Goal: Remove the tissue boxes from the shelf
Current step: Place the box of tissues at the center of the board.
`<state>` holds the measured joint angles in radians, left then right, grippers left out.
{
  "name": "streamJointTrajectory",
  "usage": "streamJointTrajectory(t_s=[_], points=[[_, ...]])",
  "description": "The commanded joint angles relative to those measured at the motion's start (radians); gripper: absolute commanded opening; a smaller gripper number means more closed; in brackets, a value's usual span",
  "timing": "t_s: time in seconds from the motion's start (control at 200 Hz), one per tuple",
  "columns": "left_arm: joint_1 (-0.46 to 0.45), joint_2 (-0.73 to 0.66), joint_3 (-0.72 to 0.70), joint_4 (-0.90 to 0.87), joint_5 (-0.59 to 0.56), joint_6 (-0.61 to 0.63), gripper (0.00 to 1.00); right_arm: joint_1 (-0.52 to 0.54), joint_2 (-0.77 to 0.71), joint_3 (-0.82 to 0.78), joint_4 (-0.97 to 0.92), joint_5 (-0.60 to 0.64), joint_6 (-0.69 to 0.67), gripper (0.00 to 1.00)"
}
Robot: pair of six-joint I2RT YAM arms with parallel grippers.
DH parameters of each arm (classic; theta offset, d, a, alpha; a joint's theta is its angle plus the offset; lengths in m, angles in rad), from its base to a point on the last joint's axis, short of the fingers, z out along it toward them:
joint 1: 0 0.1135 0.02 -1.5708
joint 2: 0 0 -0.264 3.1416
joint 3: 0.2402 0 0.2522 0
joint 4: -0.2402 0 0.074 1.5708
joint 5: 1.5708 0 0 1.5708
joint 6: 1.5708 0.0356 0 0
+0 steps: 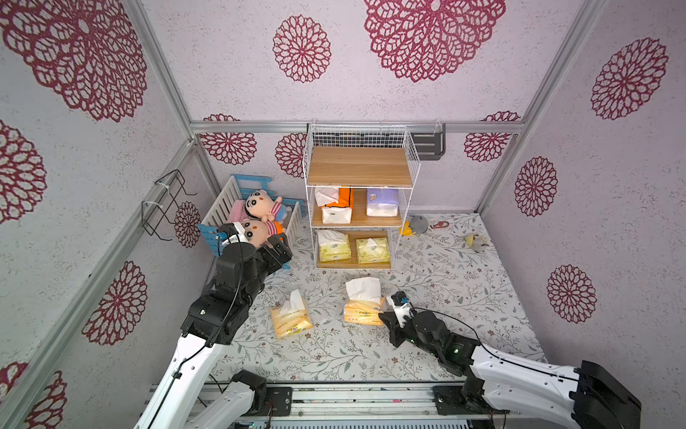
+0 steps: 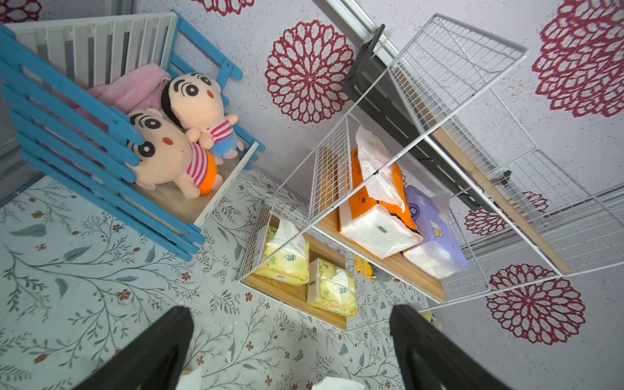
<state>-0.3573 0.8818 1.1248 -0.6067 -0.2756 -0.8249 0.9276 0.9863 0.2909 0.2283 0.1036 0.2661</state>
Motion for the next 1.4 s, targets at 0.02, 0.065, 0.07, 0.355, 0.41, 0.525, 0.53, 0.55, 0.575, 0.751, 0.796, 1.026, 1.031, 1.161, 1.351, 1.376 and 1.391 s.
streamJointTrajectory(t_s=[0.02, 0.065, 0.07, 0.355, 0.41, 0.525, 0.53, 0.55, 0.575, 0.751, 0.796, 1.026, 1.031, 1.161, 1.351, 1.376, 1.391], points=[[-0.023, -0.007, -0.025, -0.013, -0.031, -0.031, 0.97, 0.023, 0.012, -0.005, 0.103, -0.016, 0.042, 0.03], [-0.028, -0.007, -0.033, -0.015, -0.037, -0.034, 0.97, 0.027, 0.013, -0.011, 0.096, -0.019, 0.053, 0.1], [-0.029, -0.007, -0.033, -0.015, -0.038, -0.035, 0.97, 0.027, 0.012, -0.012, 0.096, -0.02, 0.054, 0.11], [-0.042, -0.024, -0.089, -0.04, -0.062, -0.069, 0.97, 0.044, -0.068, -0.03, -0.007, 0.023, 0.113, 0.53], [-0.046, -0.032, -0.092, -0.051, -0.066, -0.071, 0.97, 0.045, -0.1, -0.014, -0.039, 0.037, 0.121, 0.56], [-0.047, -0.058, -0.102, -0.087, -0.089, -0.081, 0.97, 0.044, -0.15, 0.059, -0.162, 0.132, 0.167, 0.58], [-0.048, -0.06, -0.103, -0.089, -0.091, -0.081, 0.97, 0.044, -0.149, 0.063, -0.168, 0.138, 0.171, 0.58], [-0.047, -0.063, -0.106, -0.098, -0.094, -0.085, 0.97, 0.041, -0.146, 0.084, -0.211, 0.165, 0.186, 0.58], [-0.047, -0.068, -0.11, -0.108, -0.094, -0.088, 0.97, 0.035, -0.134, 0.111, -0.263, 0.19, 0.212, 0.58], [-0.048, -0.087, -0.164, -0.184, -0.079, -0.139, 0.97, -0.125, 0.061, 0.241, -0.479, 0.021, 0.381, 0.57], [-0.047, -0.095, -0.177, -0.2, -0.08, -0.17, 0.97, -0.125, 0.097, 0.256, -0.496, 0.005, 0.413, 0.57], [-0.048, -0.142, -0.262, -0.299, -0.105, -0.321, 0.97, -0.167, 0.166, 0.289, -0.602, -0.023, 0.543, 0.6], [-0.048, -0.143, -0.265, -0.299, -0.105, -0.322, 0.97, -0.169, 0.166, 0.289, -0.603, -0.025, 0.544, 0.6], [-0.048, -0.164, -0.324, -0.312, -0.087, -0.355, 0.97, -0.215, 0.138, 0.287, -0.626, -0.103, 0.557, 0.61], [-0.052, -0.168, -0.392, -0.337, -0.034, -0.41, 0.97, -0.217, 0.174, 0.289, -0.605, -0.189, 0.585, 0.63], [-0.051, -0.167, -0.397, -0.342, -0.034, -0.412, 0.97, -0.217, 0.186, 0.291, -0.596, -0.194, 0.584, 0.63], [-0.051, -0.166, -0.4, -0.345, -0.035, -0.414, 0.97, -0.217, 0.192, 0.292, -0.59, -0.196, 0.584, 0.63]])
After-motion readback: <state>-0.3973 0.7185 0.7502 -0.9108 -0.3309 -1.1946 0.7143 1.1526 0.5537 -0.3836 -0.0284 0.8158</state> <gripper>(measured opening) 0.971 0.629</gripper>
